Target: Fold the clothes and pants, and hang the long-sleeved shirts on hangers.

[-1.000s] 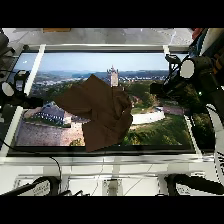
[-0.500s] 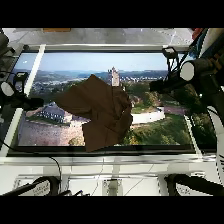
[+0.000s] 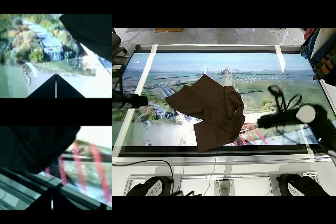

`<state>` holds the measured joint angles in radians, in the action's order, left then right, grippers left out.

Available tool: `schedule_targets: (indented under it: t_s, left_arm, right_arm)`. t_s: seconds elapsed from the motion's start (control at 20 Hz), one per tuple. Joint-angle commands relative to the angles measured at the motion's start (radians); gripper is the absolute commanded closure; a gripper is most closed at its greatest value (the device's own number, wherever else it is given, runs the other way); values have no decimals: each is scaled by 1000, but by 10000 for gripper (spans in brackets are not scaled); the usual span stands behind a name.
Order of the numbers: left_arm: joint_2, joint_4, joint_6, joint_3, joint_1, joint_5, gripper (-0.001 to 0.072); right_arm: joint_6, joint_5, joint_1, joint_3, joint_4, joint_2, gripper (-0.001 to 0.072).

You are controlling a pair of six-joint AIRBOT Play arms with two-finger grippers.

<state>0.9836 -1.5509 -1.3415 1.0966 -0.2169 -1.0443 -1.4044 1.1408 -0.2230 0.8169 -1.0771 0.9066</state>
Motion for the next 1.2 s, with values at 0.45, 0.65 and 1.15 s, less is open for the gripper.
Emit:
schedule_targets:
  t_s: [0.45,0.65,1.15]
  left_arm:
    - [-114,140,6,-231,5,161,15]
    - [-114,195,6,-231,5,214,15]
    - [-114,195,6,-231,6,226,15]
  right_arm:
    - [-69,-219,-2,-233,513,281,364]
    - [-68,-202,-3,-233,603,419,364]
    - [-119,-243,-136,-185,603,506,317]
